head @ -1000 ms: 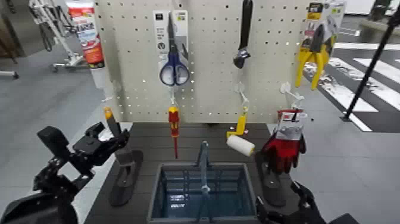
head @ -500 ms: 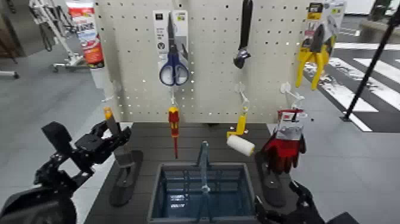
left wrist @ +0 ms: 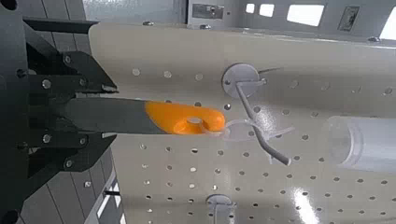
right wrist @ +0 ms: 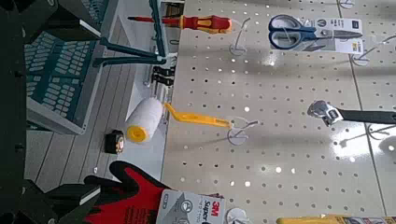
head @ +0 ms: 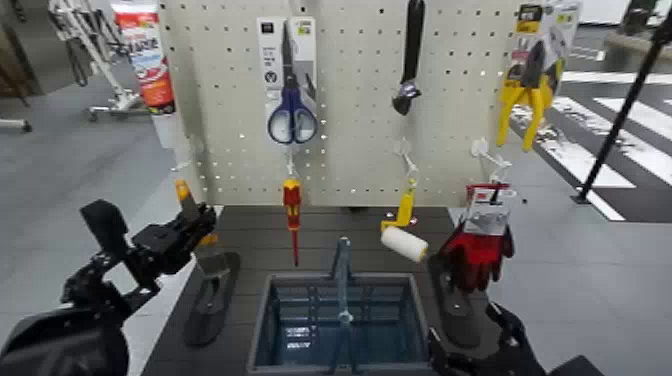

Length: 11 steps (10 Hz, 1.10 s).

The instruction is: Put the yellow paint brush into the crate.

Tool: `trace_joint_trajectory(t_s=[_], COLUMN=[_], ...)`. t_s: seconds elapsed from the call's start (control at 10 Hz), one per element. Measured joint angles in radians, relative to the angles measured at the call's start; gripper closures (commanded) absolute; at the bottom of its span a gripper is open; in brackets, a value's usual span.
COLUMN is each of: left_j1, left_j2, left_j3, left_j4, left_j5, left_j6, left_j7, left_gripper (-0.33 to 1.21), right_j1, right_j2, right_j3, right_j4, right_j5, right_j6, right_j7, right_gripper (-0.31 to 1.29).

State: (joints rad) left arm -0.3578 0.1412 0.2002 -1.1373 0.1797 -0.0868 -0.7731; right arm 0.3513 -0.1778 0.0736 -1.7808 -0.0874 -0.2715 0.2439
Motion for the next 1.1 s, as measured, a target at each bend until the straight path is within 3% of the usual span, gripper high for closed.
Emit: trace_joint_trajectory(t_s=[0.9, 1.1], left_j1=[-0.002, 0.022], left_j2=[-0.002, -0.006], left_j3=[0.006, 0.016], left_j4=[-0.013, -0.063], left_j5=[-0.013, 0.000], left_j6=[0.004, 0.012], left_j7=[-0.003, -0.008], left_gripper=[1.18, 1.18], right_j1=[-0.001, 0.001], right_j2=[0.000, 0.000], right_j3=[-0.001, -0.004], right_j4=[0.000, -0.002], right_j5=[0.000, 0.000], right_j6=[0.003, 0.003], right_j7=[0.004, 0.005], right_gripper=[0.15, 0.15])
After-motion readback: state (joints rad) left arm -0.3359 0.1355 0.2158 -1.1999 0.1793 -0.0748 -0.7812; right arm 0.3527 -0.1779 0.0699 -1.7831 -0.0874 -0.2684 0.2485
